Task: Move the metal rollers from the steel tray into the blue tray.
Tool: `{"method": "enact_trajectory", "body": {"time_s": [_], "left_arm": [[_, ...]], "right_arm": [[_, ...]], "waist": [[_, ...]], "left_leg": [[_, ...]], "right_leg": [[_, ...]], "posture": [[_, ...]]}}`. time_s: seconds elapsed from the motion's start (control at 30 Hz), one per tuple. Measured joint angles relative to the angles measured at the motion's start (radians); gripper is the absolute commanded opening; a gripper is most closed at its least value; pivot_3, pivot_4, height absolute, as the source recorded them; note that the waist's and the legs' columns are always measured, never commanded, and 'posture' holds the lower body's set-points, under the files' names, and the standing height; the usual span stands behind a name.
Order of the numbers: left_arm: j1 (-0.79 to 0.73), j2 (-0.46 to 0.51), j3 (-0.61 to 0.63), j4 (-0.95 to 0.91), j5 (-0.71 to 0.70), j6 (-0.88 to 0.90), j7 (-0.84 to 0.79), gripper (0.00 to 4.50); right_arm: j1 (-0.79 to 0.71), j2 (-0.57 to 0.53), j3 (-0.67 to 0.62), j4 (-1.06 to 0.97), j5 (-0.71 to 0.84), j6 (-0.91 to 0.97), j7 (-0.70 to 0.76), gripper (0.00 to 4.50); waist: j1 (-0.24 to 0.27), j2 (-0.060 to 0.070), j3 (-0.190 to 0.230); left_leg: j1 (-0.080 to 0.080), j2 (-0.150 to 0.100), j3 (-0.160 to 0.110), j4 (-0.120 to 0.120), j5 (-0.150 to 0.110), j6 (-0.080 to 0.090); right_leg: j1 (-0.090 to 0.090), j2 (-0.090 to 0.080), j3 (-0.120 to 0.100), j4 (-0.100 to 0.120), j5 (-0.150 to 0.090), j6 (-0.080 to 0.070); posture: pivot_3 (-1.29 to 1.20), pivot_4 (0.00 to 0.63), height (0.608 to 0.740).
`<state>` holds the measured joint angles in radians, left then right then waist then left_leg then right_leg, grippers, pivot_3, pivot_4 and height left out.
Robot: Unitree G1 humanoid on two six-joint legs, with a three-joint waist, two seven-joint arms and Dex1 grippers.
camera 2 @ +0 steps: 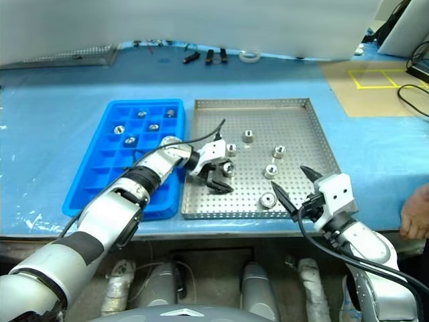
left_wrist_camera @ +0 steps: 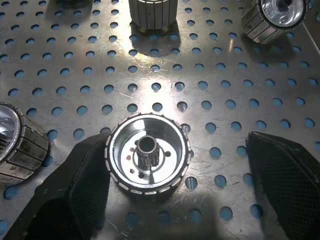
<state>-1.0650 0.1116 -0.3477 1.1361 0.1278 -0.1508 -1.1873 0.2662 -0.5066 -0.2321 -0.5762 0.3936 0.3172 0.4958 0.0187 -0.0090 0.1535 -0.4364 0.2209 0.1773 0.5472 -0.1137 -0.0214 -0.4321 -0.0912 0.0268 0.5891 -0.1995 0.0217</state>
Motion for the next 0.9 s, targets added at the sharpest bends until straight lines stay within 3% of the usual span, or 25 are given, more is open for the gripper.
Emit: {"method": "enact_trajectory", "body": {"time_s": [0.03, 0.13, 0.37, 0.67, 0.9], "left_arm": [[0.0, -0.001, 0.002, 0.003, 0.003, -0.003, 0.01, 4.5], [-0.005, -0.011, 0.017, 0.025, 0.006, -0.005, 0.063, 3.96], [-0.007, -0.007, 0.03, 0.032, 0.017, -0.016, 0.06, 1.7], [0.025, 0.014, 0.049, -0.01, -0.001, -0.015, -0.039, 1.7], [0.106, 0.084, 0.131, -0.293, -0.139, 0.071, -0.165, 1.7]], "right_arm": [[0.002, 0.0, 0.0, -0.004, 0.0, 0.0, -0.001, 4.45], [0.002, 0.0, 0.0, -0.011, 0.0, 0.0, -0.001, 4.5], [-0.013, -0.003, 0.0, -0.011, 0.0, 0.001, 0.0, 4.5], [-0.048, -0.031, 0.004, -0.004, 0.002, 0.018, 0.03, 4.5], [-0.098, -0.108, 0.016, 0.003, 0.047, 0.072, 0.139, 4.5]], "waist": [[0.0, 0.0, 0.0], [-0.001, 0.0, 0.0], [-0.003, 0.0, 0.0], [-0.001, 0.0, 0.0], [0.005, 0.0, 0.0]], "left_leg": [[0.0, 0.0, 0.0, 0.0, 0.0, 0.0], [0.0, 0.0, 0.0, 0.0, 0.0, 0.0], [0.0, 0.0, 0.0, 0.0, 0.0, 0.0], [0.0, 0.0, 0.0, 0.0, 0.0, 0.0], [0.001, 0.001, 0.0, -0.001, 0.0, 0.0]], "right_leg": [[0.0, 0.0, 0.0, 0.0, 0.0, 0.0], [0.0, 0.0, 0.0, 0.0, 0.0, 0.0], [0.001, 0.0, 0.0, 0.0, 0.0, 0.0], [0.0, 0.0, 0.0, 0.0, 0.0, 0.0], [0.001, -0.001, 0.0, 0.0, 0.0, -0.001]], "posture": [[-0.41, 0.15, 0.74], [-0.41, 0.15, 0.74], [-0.4, 0.15, 0.74], [-0.34, 0.15, 0.74], [-0.2, 0.15, 0.74]]}}
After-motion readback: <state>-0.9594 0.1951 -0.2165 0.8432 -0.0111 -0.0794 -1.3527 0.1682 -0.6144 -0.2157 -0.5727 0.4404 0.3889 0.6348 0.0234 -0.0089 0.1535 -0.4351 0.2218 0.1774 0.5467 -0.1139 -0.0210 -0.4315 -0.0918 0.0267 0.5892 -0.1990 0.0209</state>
